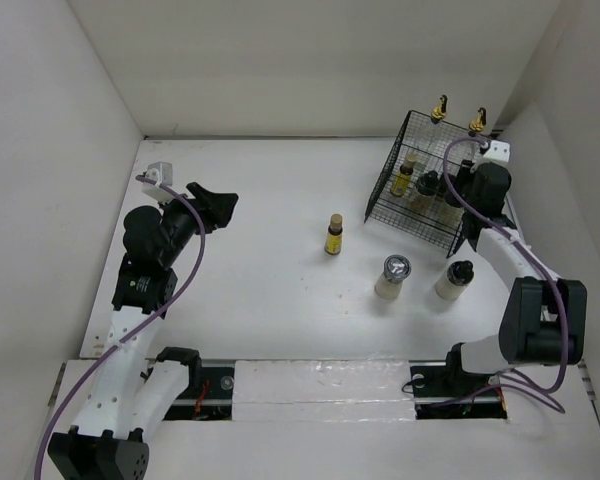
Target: Organize the condiment bottles
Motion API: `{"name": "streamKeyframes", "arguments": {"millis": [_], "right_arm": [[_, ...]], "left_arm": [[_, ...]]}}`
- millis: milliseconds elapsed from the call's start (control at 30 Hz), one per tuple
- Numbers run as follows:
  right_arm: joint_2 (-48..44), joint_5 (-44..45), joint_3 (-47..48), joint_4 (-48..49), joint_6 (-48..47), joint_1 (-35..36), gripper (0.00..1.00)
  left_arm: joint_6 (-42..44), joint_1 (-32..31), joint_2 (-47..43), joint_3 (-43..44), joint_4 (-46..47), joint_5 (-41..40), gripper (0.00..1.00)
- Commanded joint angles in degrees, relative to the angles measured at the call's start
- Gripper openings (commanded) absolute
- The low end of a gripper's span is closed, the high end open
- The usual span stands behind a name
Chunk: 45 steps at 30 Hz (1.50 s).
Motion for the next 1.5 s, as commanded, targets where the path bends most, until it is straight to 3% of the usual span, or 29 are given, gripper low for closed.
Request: {"name": "streamKeyframes", "arguments": {"millis": [0,67,167,267,367,400,433,467,500,533,633,700,1000,1200,1233,1367,1433,1467], "right_arm": [[-1.16,-0.61,4.14,1.87,0.63,0.27,0.46],[-3.79,-0.62,5.63,1.05,0.63,0.97,0.63],[-9.48,-0.62,6.34,-0.96,0.63,2.82,0.76],[-14.85,-1.23,6.34,-2.28,-0.08,7.64,0.74],[-16.46,-7.81,5.82,-1.76,-0.60,15.28,0.30],[-16.46,-8.78,5.21,-1.24,-0.60,17.74,0.02],[-15.93,-12.19,5.20,-1.23,-1.12,20.11,0.00],[-14.97,-13.79,5.20,-0.45,-2.00,25.10,0.00],[-13.92,-14.32,5.20,-0.44,-2.62,27.58,0.05],[-11.56,-14.33,5.20,-0.44,-3.76,29.87,0.31],[-5.94,-15.65,4.59,0.96,-5.35,36.73,0.74],[-3.20,-15.65,5.19,0.44,-4.65,38.93,0.79],[3.58,-10.38,4.06,-0.27,-2.89,43.16,0.78],[4.90,-5.37,2.30,1.58,-1.66,43.16,0.71],[4.90,-4.76,1.78,1.58,-1.66,43.16,0.66],[6.13,-2.82,1.77,1.58,-1.04,43.16,0.66],[6.84,-2.82,2.30,1.58,-1.04,43.16,0.61],[6.84,-3.34,2.30,1.58,-1.04,43.16,0.45]], "left_arm": [[-0.17,0.28,-0.81,-0.19,3.08,-0.35,0.61],[-0.17,0.28,-0.81,-0.19,2.47,-0.36,0.65],[-0.17,0.28,-0.81,-0.19,2.46,0.17,0.71],[-0.17,0.28,0.41,0.51,2.46,0.17,0.72],[-0.17,0.28,0.42,0.51,2.46,0.70,0.66],[-0.17,0.28,0.42,0.51,2.46,0.70,0.63],[-0.17,0.28,0.42,0.51,2.46,0.00,0.59],[-0.17,0.28,0.42,0.51,2.46,-0.01,0.47],[-0.17,0.28,0.42,0.51,2.46,-0.01,0.43],[-0.17,0.28,0.42,0.51,2.46,-0.01,0.40],[-0.17,0.28,0.42,0.51,2.46,-0.01,0.35],[-0.17,0.28,0.42,0.51,2.46,0.78,0.35],[-0.17,0.28,0.42,0.51,2.37,1.14,0.46],[-0.17,0.28,-0.11,0.51,1.76,0.96,0.47],[-0.17,0.28,-0.11,0.51,1.76,0.44,0.47],[-0.17,0.28,0.51,0.51,2.28,1.48,0.47],[-0.17,0.28,-0.63,0.51,2.29,0.62,0.47],[-0.17,0.28,-0.63,0.51,2.29,0.61,0.47]]}}
